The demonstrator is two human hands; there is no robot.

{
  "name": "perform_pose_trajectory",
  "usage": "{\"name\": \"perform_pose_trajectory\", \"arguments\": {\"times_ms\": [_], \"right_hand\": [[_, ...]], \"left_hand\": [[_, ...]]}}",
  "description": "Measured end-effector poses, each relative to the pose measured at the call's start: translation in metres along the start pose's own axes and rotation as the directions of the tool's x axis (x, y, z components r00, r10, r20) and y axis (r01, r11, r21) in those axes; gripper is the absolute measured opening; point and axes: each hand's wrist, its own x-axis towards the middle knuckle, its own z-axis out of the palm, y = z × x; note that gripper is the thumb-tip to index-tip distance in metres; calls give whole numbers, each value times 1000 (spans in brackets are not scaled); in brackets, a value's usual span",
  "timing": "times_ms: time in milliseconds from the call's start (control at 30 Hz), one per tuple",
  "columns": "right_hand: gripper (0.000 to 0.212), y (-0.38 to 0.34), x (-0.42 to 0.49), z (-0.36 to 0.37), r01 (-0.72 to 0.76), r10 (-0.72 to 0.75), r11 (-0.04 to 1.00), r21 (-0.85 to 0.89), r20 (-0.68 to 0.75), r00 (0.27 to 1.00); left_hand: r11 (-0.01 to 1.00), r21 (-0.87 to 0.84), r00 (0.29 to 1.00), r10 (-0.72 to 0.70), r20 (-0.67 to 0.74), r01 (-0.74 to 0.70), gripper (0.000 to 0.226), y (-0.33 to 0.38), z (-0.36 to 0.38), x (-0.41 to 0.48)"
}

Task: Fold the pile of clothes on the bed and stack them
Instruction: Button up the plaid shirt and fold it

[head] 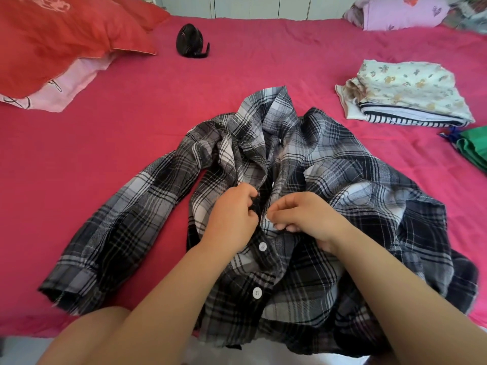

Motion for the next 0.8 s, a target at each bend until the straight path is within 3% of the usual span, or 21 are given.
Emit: {"name": "perform_pose_trajectory", "arguments": {"times_ms": [100, 367, 600, 800], "right_hand": [[15, 1, 0, 1, 15, -15, 1000, -9, 6, 1000], [12, 4, 3, 0, 2, 0, 996, 84, -25, 1000], [18, 5, 4, 1, -13, 24, 976, 216, -45, 999], [21, 5, 4, 1, -13, 31, 975, 223, -79, 996]], "left_hand": [[993, -122, 1000, 4, 14, -2, 32, 6, 3, -3], [873, -442, 978, -174, 116, 208, 31, 7, -1, -1], [807, -532, 967, -225, 123, 256, 35, 5, 0, -2], [751, -593, 957, -244, 156, 289, 35, 5, -1, -2]]}}
